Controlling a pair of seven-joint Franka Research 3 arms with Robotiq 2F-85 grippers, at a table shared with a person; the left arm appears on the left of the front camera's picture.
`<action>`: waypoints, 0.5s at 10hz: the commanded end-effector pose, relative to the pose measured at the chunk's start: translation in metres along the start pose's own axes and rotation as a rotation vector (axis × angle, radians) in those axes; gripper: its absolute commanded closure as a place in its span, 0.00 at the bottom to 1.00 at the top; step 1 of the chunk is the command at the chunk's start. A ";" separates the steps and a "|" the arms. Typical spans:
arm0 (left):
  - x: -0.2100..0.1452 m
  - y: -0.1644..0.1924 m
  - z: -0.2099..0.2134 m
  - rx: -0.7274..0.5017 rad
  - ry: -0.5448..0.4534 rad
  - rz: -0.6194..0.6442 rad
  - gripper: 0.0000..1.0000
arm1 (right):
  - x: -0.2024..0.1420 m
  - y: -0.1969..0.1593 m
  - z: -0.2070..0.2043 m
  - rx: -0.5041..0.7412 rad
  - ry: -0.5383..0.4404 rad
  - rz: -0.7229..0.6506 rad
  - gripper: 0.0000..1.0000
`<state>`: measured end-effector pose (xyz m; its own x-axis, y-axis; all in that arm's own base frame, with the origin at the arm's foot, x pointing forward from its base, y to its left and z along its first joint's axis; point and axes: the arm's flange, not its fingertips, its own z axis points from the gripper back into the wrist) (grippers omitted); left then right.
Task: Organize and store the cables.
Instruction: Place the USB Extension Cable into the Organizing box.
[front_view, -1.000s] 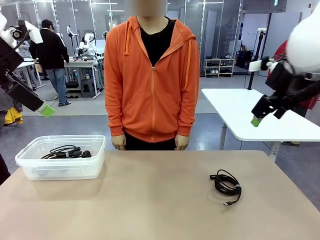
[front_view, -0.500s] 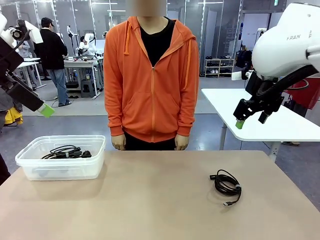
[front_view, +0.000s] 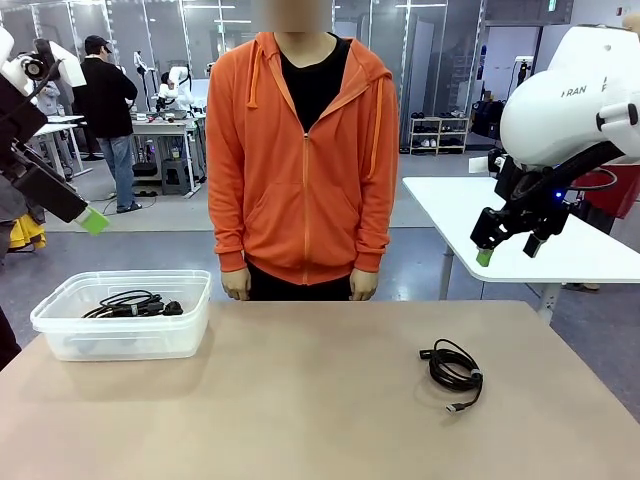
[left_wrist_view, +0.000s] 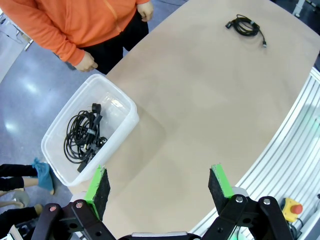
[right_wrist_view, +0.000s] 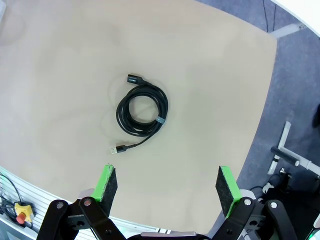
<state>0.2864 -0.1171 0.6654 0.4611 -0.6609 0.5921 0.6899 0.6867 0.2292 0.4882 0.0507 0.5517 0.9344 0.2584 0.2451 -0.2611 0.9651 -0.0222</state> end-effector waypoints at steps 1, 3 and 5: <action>0.003 0.000 0.003 0.009 0.015 0.005 0.00 | 0.001 0.000 0.000 0.000 -0.004 0.001 0.00; 0.003 0.000 0.003 0.009 0.015 0.005 0.00 | 0.001 0.000 0.000 0.000 -0.004 0.001 0.00; 0.003 0.000 0.003 0.009 0.015 0.005 0.00 | 0.001 0.000 0.000 0.000 -0.004 0.001 0.00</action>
<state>0.2864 -0.1171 0.6654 0.4611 -0.6609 0.5921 0.6899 0.6867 0.2292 0.4881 0.0508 0.5515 0.9343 0.2591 0.2446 -0.2618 0.9649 -0.0221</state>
